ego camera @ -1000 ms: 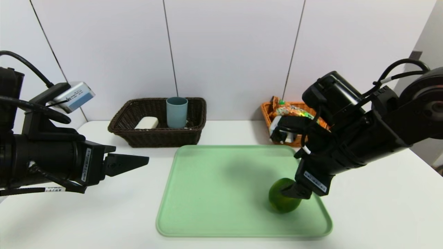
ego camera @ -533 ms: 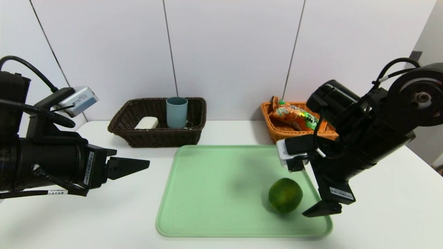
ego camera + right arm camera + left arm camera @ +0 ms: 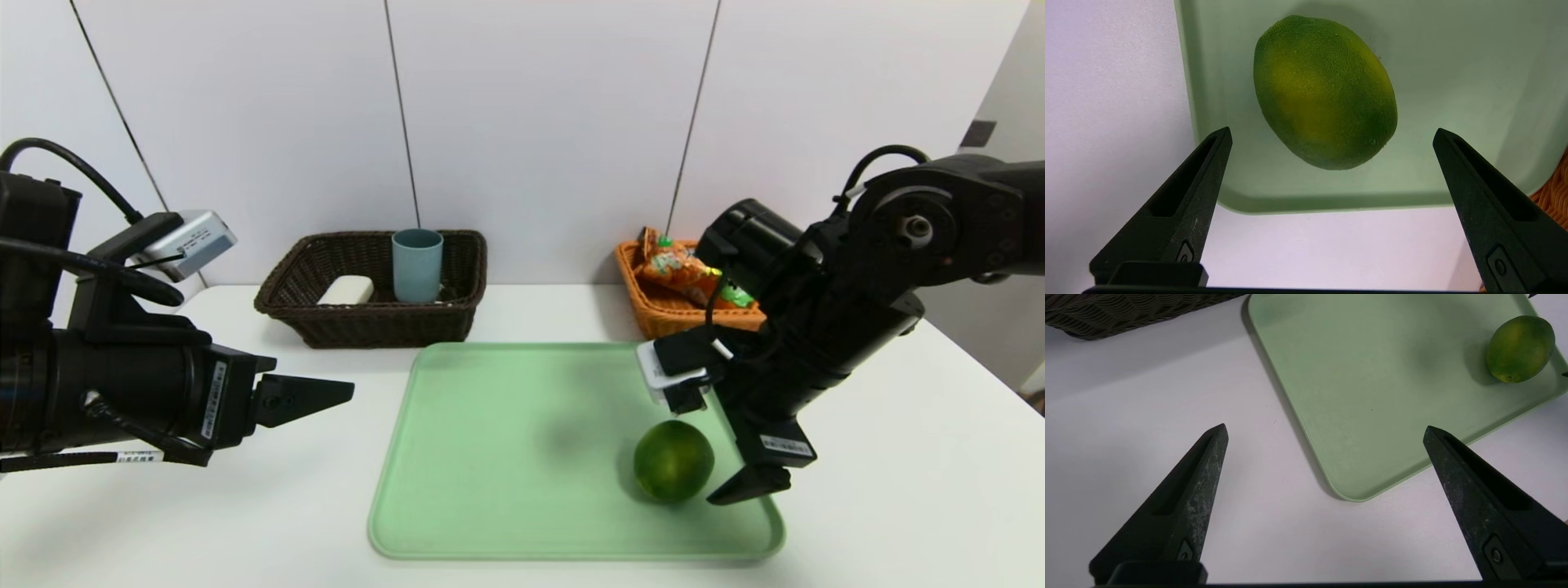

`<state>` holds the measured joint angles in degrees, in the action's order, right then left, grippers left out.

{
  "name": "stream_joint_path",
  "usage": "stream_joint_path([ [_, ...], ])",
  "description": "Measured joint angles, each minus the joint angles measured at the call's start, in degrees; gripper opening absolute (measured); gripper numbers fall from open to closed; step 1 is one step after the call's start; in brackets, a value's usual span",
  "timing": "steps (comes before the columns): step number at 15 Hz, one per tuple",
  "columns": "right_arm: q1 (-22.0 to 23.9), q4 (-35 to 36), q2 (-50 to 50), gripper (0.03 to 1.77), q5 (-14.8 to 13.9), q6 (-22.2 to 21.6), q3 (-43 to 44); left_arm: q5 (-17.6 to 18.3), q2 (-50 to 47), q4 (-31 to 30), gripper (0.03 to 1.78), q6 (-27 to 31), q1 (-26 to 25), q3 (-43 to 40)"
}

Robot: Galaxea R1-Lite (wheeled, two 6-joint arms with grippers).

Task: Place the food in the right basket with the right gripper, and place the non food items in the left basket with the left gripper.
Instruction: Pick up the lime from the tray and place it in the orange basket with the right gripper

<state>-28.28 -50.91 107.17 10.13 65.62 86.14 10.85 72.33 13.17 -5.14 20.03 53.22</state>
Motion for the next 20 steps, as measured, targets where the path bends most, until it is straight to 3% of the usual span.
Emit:
stream_joint_path([
  [9, -0.74, -0.16, 6.28, 1.7, -0.1, 9.33, 4.21, 0.0, -0.37, -0.05, 1.69, -0.26, -0.09, -0.83],
  [17, -1.62, -1.35, 9.25, 1.7, -0.62, 9.96, 4.46, -0.13, -0.52, -0.07, 1.69, -0.55, -0.16, -2.18],
  [20, -1.56, -1.44, 9.67, 1.18, -0.55, 9.9, 4.49, -0.16, -0.5, -0.44, 1.69, -0.55, -0.24, -2.54],
])
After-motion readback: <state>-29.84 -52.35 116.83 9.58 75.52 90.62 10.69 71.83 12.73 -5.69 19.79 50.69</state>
